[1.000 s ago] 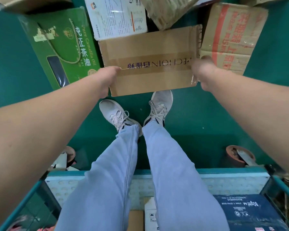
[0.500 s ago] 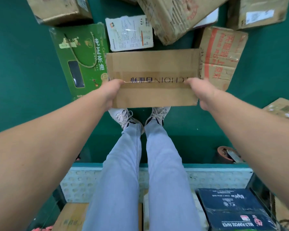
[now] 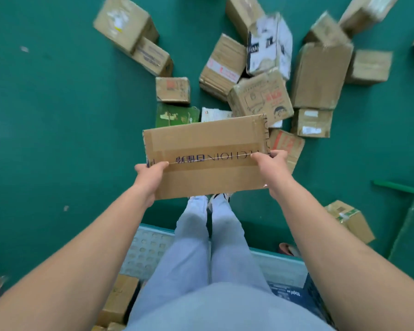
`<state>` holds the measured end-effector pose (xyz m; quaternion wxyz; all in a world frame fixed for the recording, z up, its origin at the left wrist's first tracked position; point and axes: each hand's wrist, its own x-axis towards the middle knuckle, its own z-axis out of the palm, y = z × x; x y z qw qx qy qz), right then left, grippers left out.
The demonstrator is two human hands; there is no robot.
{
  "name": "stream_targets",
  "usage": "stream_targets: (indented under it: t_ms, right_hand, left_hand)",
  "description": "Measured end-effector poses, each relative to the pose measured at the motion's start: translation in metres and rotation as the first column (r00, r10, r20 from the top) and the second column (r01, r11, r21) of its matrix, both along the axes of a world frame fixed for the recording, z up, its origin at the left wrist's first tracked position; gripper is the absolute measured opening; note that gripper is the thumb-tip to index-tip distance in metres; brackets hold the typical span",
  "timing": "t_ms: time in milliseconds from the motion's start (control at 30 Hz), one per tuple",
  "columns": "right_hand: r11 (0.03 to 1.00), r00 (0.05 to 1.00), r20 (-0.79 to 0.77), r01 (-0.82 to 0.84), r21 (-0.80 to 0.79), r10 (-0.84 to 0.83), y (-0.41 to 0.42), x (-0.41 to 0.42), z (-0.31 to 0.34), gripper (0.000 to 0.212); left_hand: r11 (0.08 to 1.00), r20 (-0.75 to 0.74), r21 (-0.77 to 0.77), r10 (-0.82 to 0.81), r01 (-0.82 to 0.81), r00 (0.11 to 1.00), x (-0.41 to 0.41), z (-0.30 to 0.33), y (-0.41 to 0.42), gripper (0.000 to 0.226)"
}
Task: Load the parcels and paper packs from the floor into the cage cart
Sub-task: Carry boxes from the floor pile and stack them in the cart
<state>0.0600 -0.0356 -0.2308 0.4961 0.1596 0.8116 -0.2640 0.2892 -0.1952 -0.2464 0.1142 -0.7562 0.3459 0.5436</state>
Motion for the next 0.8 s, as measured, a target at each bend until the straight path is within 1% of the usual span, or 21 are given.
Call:
stream_targets:
  t_ms: [33, 67, 167, 300, 400, 467, 500, 600, 700, 733, 800]
  right_hand:
    - [1.000, 1.000, -0.019, -0.016, -0.007, 0.016, -0.005, 0.000, 0.014, 0.048]
    - [0.997, 0.996, -0.064, -0.062, -0.039, 0.060, -0.021, 0.005, 0.044, 0.052]
    - [0.978, 0.970, -0.164, -0.195, -0.077, 0.181, -0.056, 0.012, 0.098, 0.058]
    - [0.891, 0.896, -0.220, -0.424, -0.165, 0.385, -0.105, 0.040, 0.156, 0.054]
    - [0.811, 0.834, -0.230, -0.546, -0.208, 0.502, -0.135, 0.062, 0.183, 0.055]
    - [0.765, 0.794, -0.234, -0.606, -0.220, 0.561, -0.151, 0.073, 0.196, 0.057]
    - [0.718, 0.755, -0.242, -0.655, -0.234, 0.609, -0.161, 0.082, 0.206, 0.058]
    - [0.615, 0.675, -0.280, -0.737, -0.280, 0.682, -0.179, 0.094, 0.224, 0.060]
    - [0.503, 0.592, -0.315, -0.802, -0.321, 0.742, -0.189, 0.103, 0.243, 0.061]
    - [0.448, 0.551, -0.319, -0.826, -0.344, 0.771, -0.190, 0.106, 0.250, 0.060]
    - [0.373, 0.501, -0.316, -0.844, -0.386, 0.806, -0.192, 0.113, 0.261, 0.058]
  left_hand:
    - [1.000, -0.007, 0.001, 0.020, -0.020, 1.000, 0.006, 0.011, 0.001, 0.056]
    - [0.998, -0.030, -0.014, 0.057, -0.057, 0.998, 0.021, 0.039, -0.005, 0.056]
    - [0.989, -0.109, -0.053, 0.130, -0.136, 0.986, 0.054, 0.083, -0.011, 0.053]
    - [0.940, -0.212, -0.125, 0.288, -0.318, 0.934, 0.105, 0.138, -0.014, 0.061]
    - [0.872, -0.248, -0.156, 0.420, -0.464, 0.873, 0.134, 0.167, -0.005, 0.062]
    - [0.835, -0.255, -0.178, 0.472, -0.521, 0.844, 0.146, 0.180, 0.004, 0.060]
    - [0.791, -0.266, -0.212, 0.518, -0.574, 0.813, 0.154, 0.190, 0.013, 0.060]
    - [0.681, -0.298, -0.297, 0.599, -0.669, 0.743, 0.167, 0.210, 0.033, 0.061]
    - [0.579, -0.337, -0.366, 0.647, -0.729, 0.684, 0.173, 0.230, 0.060, 0.045]
    - [0.528, -0.347, -0.386, 0.677, -0.757, 0.649, 0.174, 0.238, 0.076, 0.038]
    - [0.419, -0.366, -0.428, 0.730, -0.801, 0.577, 0.172, 0.250, 0.100, 0.031]
